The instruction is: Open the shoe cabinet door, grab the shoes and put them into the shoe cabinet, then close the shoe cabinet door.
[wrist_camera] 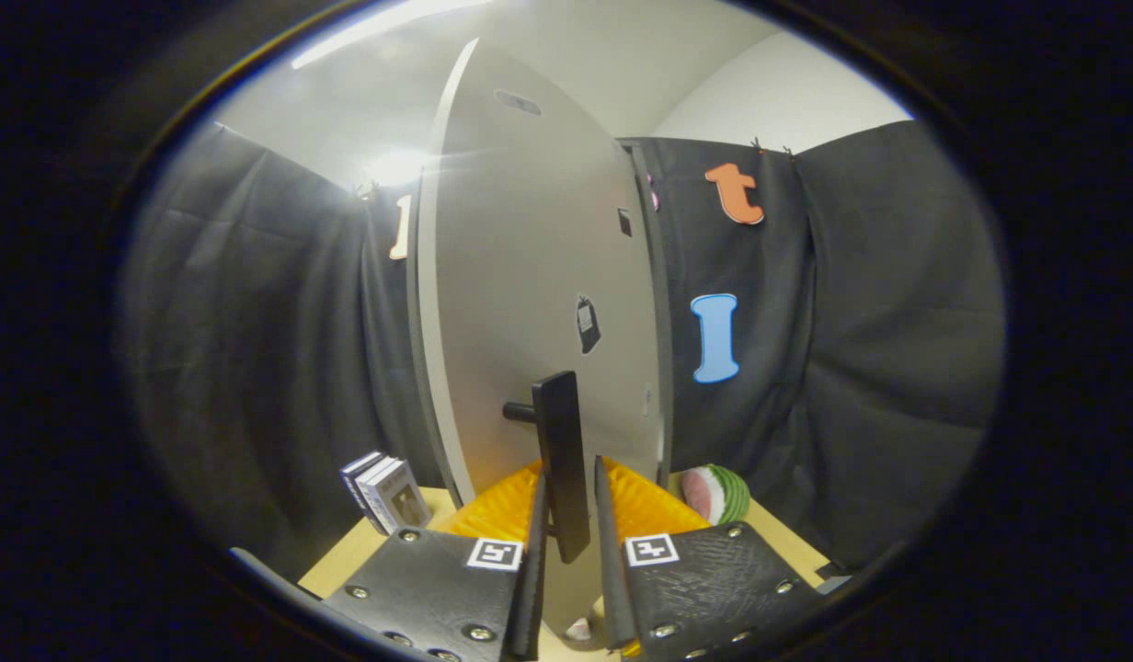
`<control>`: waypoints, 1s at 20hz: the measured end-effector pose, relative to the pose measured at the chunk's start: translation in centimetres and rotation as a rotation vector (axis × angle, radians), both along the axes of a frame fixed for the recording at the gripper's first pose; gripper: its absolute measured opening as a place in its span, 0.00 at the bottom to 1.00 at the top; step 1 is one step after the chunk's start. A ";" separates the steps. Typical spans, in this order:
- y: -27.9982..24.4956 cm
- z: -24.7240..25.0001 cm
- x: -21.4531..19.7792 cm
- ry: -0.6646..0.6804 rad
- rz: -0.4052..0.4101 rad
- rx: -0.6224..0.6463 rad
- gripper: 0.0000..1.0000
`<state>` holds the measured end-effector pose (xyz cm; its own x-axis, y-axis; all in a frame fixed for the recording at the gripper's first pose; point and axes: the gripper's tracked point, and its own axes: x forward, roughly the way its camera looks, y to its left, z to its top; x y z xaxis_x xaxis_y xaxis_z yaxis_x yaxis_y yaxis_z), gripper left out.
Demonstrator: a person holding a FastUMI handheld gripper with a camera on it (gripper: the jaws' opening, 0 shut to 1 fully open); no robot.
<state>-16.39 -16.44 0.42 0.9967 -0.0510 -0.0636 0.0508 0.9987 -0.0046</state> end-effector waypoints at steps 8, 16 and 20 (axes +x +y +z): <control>-5.8 1.3 -3.2 -0.025 -0.078 -0.019 0.26; -12.1 2.0 -6.1 -0.043 -0.182 -0.023 0.19; -15.5 2.1 -7.6 -0.048 -0.234 -0.013 0.19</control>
<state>-24.04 -31.97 2.50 0.9596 -0.2811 -0.0143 0.2810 0.9597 -0.0099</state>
